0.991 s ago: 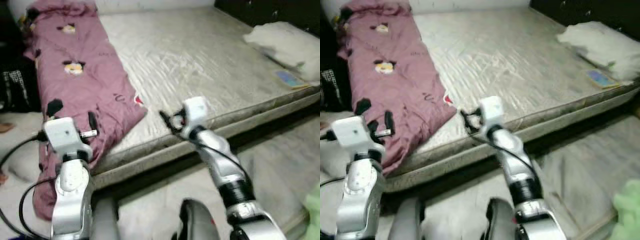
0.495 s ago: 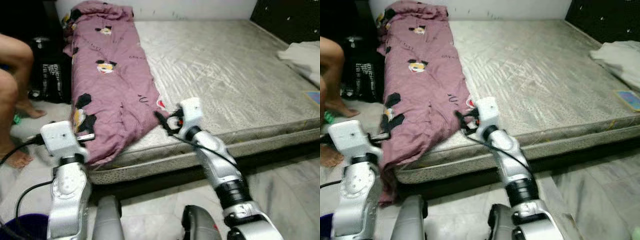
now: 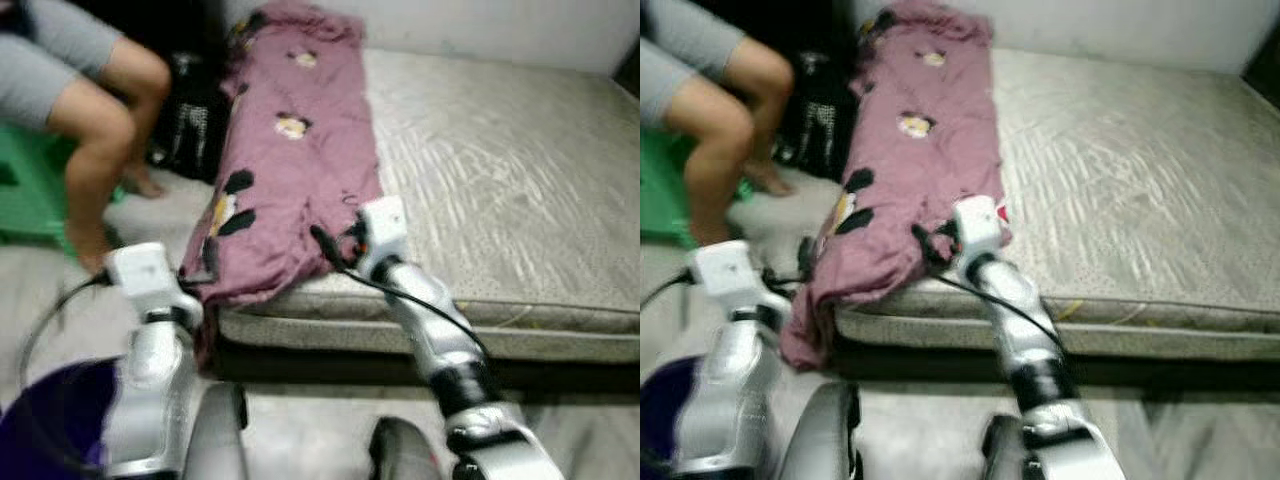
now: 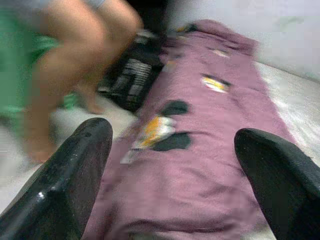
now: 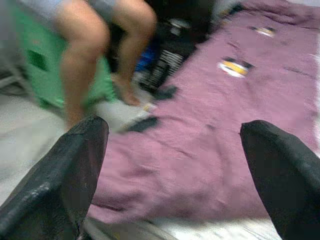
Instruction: Clean up the room
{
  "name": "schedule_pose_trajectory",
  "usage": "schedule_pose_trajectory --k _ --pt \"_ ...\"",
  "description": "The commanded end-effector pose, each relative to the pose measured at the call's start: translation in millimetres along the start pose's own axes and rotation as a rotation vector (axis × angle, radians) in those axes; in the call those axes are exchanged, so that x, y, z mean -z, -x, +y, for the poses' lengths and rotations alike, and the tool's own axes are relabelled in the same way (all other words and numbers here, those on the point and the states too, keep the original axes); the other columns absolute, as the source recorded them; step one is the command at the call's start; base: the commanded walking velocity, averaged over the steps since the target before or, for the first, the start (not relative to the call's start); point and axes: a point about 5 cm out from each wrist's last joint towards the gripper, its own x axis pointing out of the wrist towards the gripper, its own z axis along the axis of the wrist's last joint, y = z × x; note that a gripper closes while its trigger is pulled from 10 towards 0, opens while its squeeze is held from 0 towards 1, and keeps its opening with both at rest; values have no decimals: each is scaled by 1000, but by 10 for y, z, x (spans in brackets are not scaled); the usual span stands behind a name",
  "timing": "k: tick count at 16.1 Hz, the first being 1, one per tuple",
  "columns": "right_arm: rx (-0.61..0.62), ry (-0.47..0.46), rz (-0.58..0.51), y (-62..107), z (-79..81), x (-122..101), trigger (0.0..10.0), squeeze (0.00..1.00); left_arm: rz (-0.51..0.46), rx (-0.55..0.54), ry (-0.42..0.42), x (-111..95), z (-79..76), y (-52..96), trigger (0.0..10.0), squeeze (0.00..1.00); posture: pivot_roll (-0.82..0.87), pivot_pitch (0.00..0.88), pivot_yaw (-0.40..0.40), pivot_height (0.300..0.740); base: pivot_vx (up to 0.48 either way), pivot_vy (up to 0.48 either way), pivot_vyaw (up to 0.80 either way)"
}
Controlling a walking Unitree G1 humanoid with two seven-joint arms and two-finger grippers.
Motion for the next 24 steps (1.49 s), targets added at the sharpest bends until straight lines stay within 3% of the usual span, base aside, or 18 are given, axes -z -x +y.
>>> schedule_pose_trajectory --k 1,6,10,16,24 --pt "43 -1 18 40 -117 19 10000 0 -15 29 12 -33 -84 -7 10000 0 -19 6 -78 611 0 0 0" --pt "50 -2 40 35 -121 44 10000 0 -59 33 20 -97 -75 15 10000 0 -13 4 -81 611 0 0 0" --pt "55 -9 41 35 -127 49 10000 0 -62 39 15 -95 -84 20 10000 0 -13 0 -81 611 363 0 -800" --pt "53 -11 47 39 -128 59 10000 0 -54 51 10 -80 -107 22 10000 0 -12 0 -82 611 443 0 0" --pt "52 -28 52 37 -132 67 10000 0 -39 17 -9 -70 -89 4 10000 0 -11 2 -84 611 0 0 0"
